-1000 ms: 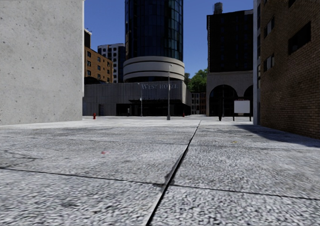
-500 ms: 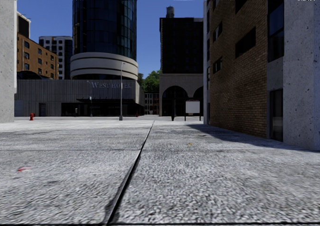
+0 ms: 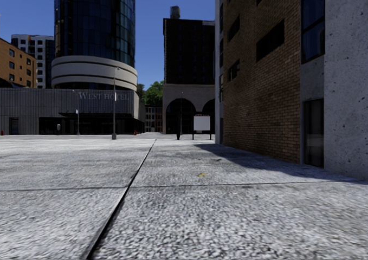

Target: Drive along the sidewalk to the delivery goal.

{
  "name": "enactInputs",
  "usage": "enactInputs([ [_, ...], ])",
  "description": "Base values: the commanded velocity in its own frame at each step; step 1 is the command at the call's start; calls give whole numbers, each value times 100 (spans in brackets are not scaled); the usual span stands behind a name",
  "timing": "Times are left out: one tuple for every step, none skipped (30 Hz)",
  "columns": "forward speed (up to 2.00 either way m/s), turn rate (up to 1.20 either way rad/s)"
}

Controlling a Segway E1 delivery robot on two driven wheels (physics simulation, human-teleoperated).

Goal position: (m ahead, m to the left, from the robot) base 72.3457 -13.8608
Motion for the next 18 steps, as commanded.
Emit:
enactInputs([
  [200,0],
  [200,0],
  [200,0],
  [200,0],
  [200,0],
  [200,0],
  [200,0],
  [200,0],
  [200,0],
  [200,0],
  [200,0],
  [200,0],
  [200,0],
  [200,0],
  [200,0],
  [200,0],
  [200,0],
  [200,0],
])
